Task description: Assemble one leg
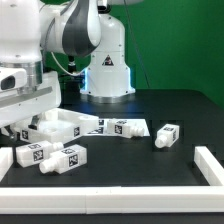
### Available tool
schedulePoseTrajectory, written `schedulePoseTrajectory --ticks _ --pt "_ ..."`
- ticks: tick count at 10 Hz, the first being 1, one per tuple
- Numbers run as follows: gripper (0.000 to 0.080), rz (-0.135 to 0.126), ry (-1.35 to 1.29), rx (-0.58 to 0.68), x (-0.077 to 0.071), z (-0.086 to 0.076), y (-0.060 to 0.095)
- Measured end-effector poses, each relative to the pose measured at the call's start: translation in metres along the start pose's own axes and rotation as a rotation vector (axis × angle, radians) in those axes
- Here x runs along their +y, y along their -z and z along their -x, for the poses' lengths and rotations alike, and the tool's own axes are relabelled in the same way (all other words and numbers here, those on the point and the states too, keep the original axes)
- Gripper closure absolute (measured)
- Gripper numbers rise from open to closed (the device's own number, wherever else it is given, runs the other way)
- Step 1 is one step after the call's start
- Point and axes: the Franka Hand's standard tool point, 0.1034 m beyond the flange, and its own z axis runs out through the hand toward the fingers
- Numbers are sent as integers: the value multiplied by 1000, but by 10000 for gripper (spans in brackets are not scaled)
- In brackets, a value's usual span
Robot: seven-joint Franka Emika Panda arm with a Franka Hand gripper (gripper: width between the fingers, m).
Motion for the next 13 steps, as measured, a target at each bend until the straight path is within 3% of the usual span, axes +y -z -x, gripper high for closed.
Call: schedulePoseTrajectory --ticks 1,2,3,6,8,9,11,13 --pt "626 -1 0 0 0 0 0" --pt "626 -1 0 0 0 0 0" --pt "739 0 0 0 0 0 0" --pt "746 0 -1 0 0 0 0" --pt "746 -1 -215 6 -2 -9 18" --pt "746 -24 -294 2 -1 -25 33" --pt "745 -45 -455 -5 4 -63 62" --pt "745 -43 -638 -8 31 -122 78"
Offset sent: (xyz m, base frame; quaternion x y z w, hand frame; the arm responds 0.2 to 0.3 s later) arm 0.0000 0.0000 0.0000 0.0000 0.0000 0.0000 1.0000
